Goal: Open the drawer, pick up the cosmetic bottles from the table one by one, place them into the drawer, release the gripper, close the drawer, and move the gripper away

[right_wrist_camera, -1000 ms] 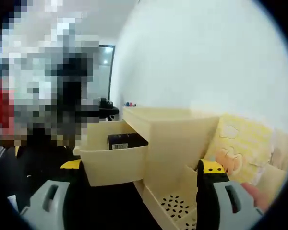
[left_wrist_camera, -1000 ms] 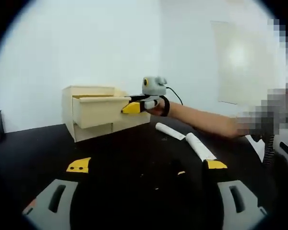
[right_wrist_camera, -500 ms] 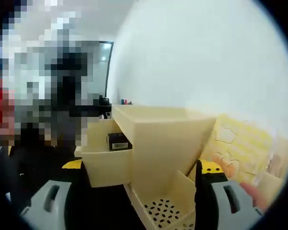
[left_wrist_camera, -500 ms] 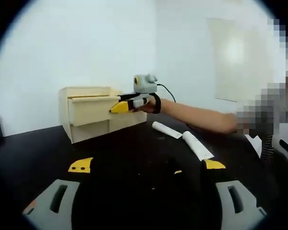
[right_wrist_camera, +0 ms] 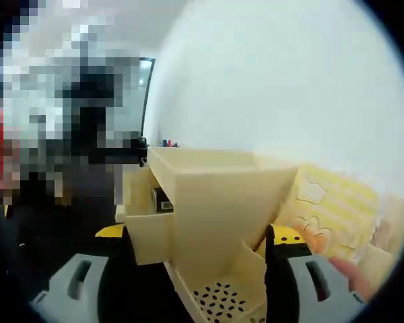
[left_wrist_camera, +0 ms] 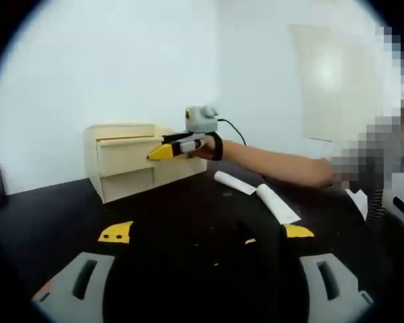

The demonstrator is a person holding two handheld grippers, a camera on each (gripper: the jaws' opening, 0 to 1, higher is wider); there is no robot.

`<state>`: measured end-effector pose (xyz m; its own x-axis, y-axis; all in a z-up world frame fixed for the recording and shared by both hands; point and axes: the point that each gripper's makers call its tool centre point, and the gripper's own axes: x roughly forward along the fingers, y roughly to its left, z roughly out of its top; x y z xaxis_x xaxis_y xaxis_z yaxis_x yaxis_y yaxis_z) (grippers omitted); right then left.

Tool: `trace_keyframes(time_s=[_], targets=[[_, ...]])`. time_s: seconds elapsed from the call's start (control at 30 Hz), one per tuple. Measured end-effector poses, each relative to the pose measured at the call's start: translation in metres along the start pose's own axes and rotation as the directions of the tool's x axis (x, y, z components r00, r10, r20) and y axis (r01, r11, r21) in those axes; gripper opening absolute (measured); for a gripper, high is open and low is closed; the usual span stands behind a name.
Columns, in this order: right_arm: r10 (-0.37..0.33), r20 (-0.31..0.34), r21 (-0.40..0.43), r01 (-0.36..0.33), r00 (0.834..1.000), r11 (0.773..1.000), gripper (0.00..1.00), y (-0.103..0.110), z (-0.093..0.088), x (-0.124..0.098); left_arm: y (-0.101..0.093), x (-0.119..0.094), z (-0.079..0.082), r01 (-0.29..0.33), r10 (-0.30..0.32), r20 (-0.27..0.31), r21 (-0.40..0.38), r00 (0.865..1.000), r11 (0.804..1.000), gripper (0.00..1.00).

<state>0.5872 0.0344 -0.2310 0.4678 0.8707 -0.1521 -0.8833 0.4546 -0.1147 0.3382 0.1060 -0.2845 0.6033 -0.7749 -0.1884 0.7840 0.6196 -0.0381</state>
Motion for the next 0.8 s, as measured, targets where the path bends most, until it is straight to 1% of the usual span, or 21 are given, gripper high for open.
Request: trace_keyframes(time_s=[0.07,0.13,0.23,0.4,0.47,0.57,0.8], targets=[[-0.016,0.000,-0.008,0.016,1.000,1.000,0.69,-0.001,0.000,0.001,0.001,-0.001,0.000,-0.001,0.001,-0.001,0.001,1.000,1.000,0.78],[-0.024,-0.004,-0.014,0.024,1.000,1.000,0.66,0.002,0.000,0.003,0.001,-0.001,0.000,-0.002,0.002,0.000,0.001,1.000,1.000,0.78],[-0.055,-0.021,-0.034,0.054,0.998,0.998,0.66,0.006,-0.004,0.005,0.002,-0.001,0.000,-0.004,0.004,0.000,0.002,1.000,1.000,0.78],[-0.071,-0.018,-0.038,0.071,0.997,0.997,0.64,0.012,-0.006,0.003,0.001,-0.001,-0.001,0.000,0.000,-0.003,0.006,1.000,1.000,0.77],[-0.083,-0.019,-0.035,0.082,0.996,0.996,0.64,0.012,-0.007,0.002,0.000,-0.001,-0.002,0.001,-0.001,-0.006,0.007,1.000,1.000,0.77],[-0.104,-0.018,-0.035,0.103,0.994,0.994,0.62,0.007,-0.008,0.002,0.000,-0.001,-0.001,0.000,0.000,-0.004,0.008,1.000,1.000,0.77],[-0.137,-0.014,-0.040,0.136,0.991,0.990,0.61,0.009,-0.009,0.001,0.001,-0.002,-0.001,-0.003,0.003,-0.003,0.008,1.000,1.000,0.76]])
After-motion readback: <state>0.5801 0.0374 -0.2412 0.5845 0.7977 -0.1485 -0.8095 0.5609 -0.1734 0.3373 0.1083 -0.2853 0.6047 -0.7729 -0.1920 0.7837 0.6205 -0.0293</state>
